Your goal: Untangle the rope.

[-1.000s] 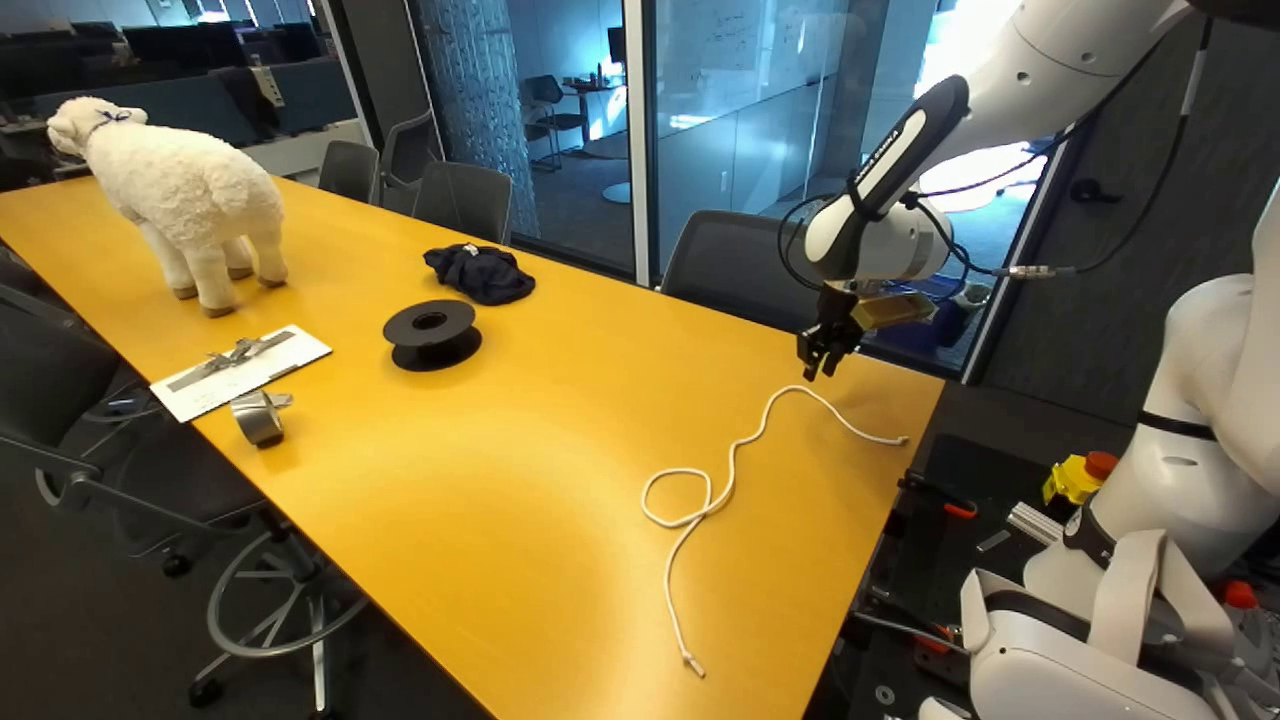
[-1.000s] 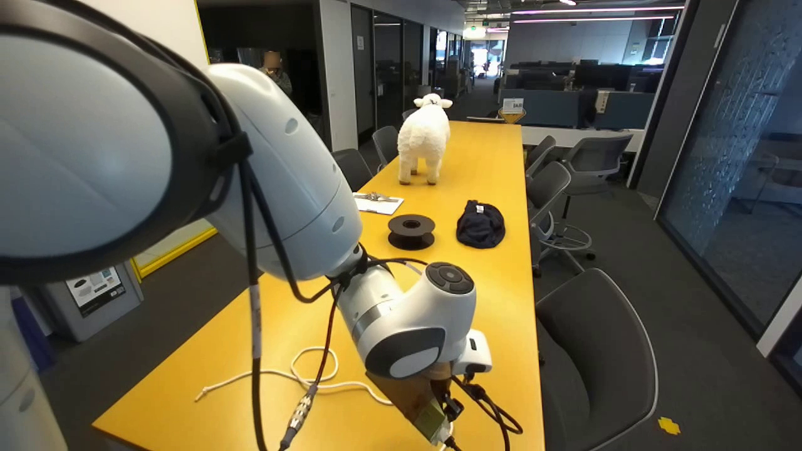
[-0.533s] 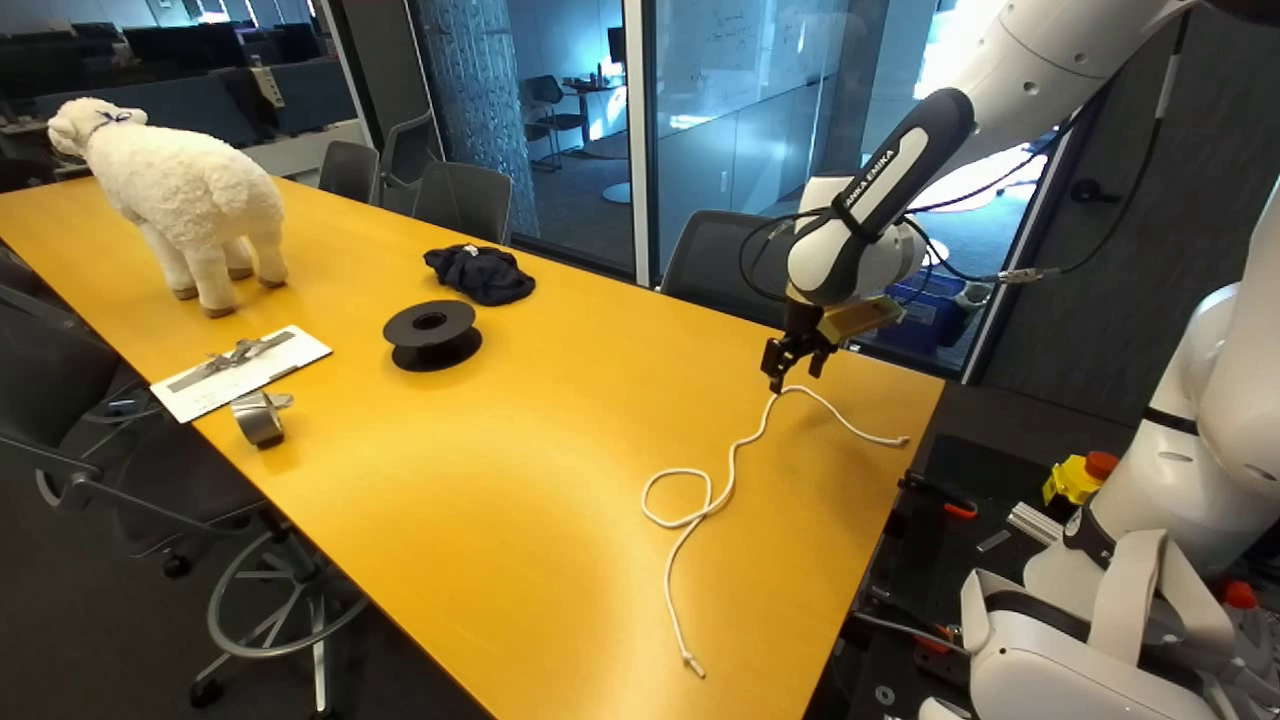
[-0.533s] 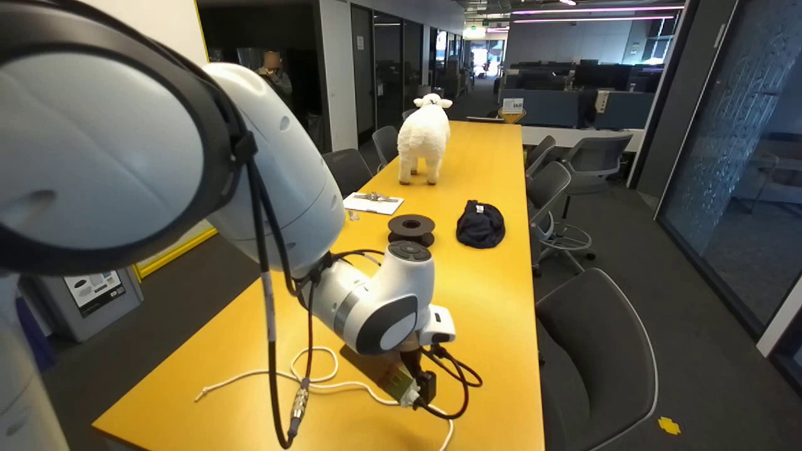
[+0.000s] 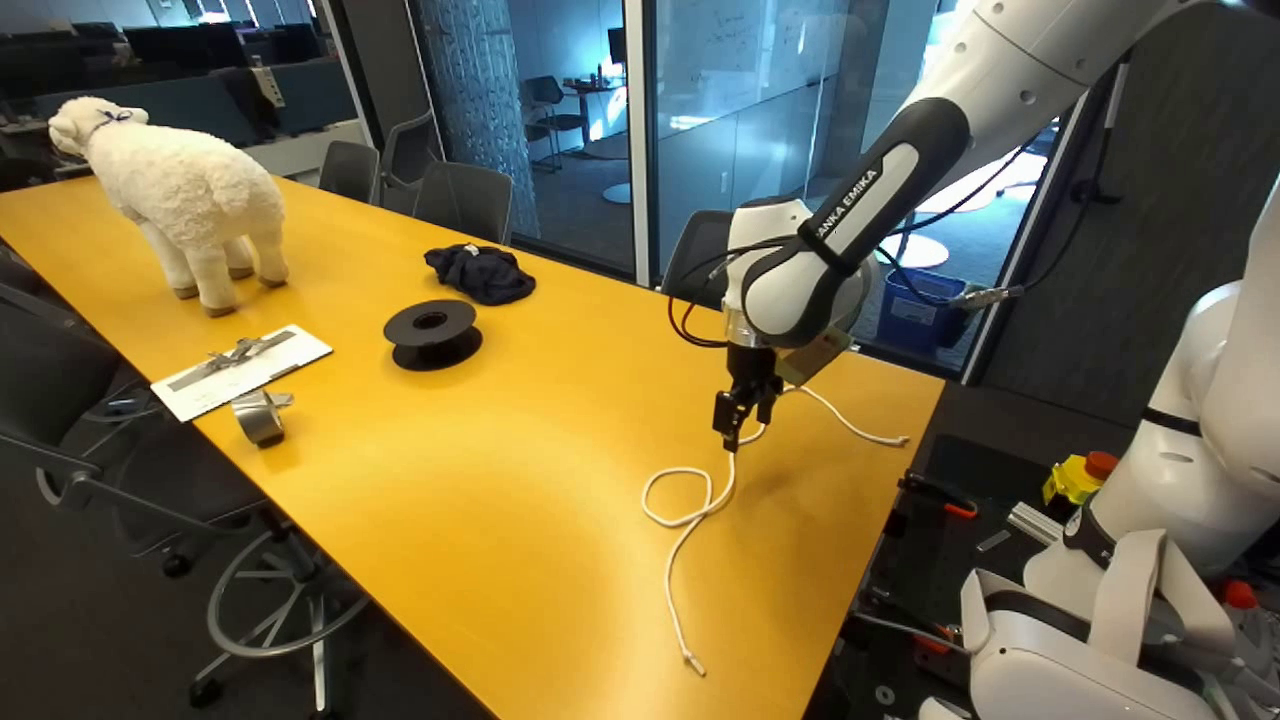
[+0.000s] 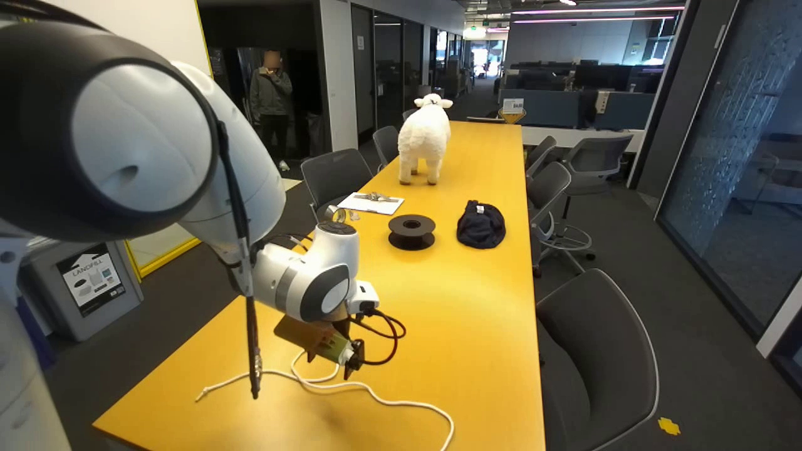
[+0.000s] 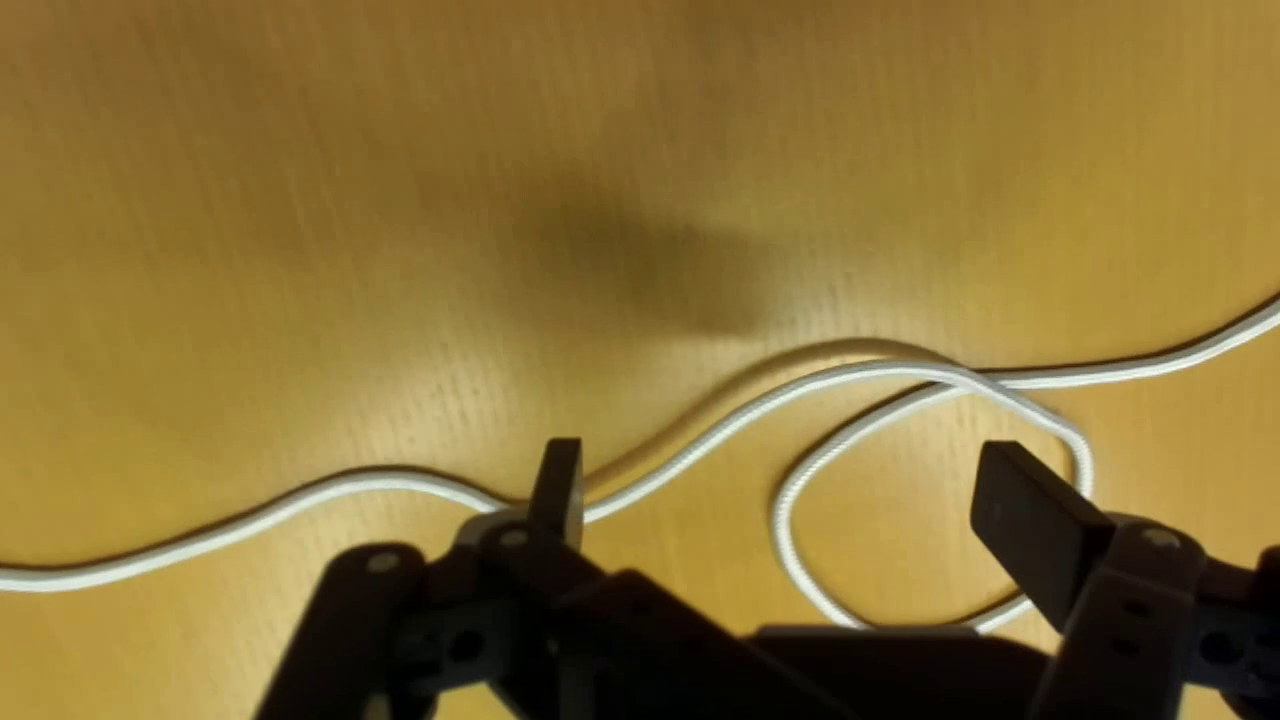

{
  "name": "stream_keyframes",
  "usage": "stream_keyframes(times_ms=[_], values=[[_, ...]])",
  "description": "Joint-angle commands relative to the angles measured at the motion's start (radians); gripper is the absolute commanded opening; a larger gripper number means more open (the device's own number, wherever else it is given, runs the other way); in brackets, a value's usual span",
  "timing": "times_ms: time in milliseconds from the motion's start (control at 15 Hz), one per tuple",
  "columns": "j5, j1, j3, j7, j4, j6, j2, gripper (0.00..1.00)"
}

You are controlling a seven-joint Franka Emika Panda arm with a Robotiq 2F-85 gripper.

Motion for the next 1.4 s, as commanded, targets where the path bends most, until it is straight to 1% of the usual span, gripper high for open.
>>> stream_keyframes(times_ms=[0,133,267,333,600,800,1067,1333], values=[[-0.011,0.016,0.046,0.043,0.100,-0.060,0.051,1.00],[-0.004,0.030,0.064,0.089,0.148,-0.079,0.085,1.00],[-0.011,0.052,0.068,0.196,0.204,-0.101,0.132,1.00],[-0.011,0.066,0.065,0.272,0.233,-0.108,0.157,1.00],[0.062,0.104,0.073,0.471,0.363,-0.148,0.262,1.00],[0.088,0.146,0.059,0.638,0.459,-0.121,0.345,1.00],[0.120,0.175,0.041,0.830,0.582,-0.104,0.449,1.00],[0.097,0.209,-0.006,1.042,0.642,-0.075,0.517,1.00]])
